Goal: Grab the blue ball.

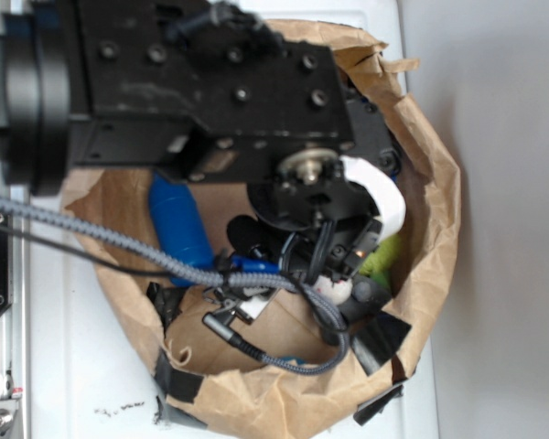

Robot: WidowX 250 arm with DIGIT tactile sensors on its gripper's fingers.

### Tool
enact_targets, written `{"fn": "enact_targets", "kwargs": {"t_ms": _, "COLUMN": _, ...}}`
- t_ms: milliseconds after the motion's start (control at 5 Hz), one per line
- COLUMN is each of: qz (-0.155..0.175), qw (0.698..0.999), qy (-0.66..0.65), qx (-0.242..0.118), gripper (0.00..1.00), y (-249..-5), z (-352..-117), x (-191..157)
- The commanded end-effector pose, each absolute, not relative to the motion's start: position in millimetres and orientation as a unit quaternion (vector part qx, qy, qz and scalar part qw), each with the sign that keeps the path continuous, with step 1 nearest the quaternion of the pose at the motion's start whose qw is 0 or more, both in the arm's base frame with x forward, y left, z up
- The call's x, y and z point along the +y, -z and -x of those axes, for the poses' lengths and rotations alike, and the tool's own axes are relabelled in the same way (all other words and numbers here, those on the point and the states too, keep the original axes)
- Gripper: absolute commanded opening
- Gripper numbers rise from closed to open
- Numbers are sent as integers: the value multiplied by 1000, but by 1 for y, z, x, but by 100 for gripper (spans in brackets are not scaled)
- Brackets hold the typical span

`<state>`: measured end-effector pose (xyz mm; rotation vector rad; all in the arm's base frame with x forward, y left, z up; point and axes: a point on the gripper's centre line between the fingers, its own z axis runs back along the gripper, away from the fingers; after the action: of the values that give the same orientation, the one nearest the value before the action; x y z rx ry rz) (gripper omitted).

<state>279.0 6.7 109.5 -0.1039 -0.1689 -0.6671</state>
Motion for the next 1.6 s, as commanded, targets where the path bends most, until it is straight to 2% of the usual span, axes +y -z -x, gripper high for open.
{"fn": "enact_targets", "kwargs": {"t_ms": 0, "qz": 46, "qw": 923, "qy": 367, "qx": -103, "gripper": 100, "y": -119, "z": -276, "x": -4}}
{"fn": "enact_targets", "kwargs": {"t_ms": 400, "qz": 80, "qw": 876, "qy": 456, "qx": -137, "gripper": 100, "y": -125, "z": -264, "x": -1}}
{"fn": "enact_targets", "kwargs": {"t_ms": 800, "qz": 96, "qw": 859, "qy": 480, "qx": -149, "gripper": 100, "y": -122, "z": -271, "x": -4}}
{"fn": "enact_targets", "kwargs": {"t_ms": 1200, "qz": 77, "qw": 853, "qy": 497, "qx": -139, "gripper": 100, "y": -101, "z": -282, "x": -16}}
{"fn": "enact_targets", "kwargs": {"t_ms": 1400, "qz": 67, "qw": 844, "qy": 511, "qx": -147, "gripper": 100, "y": -98, "z": -284, "x": -21}}
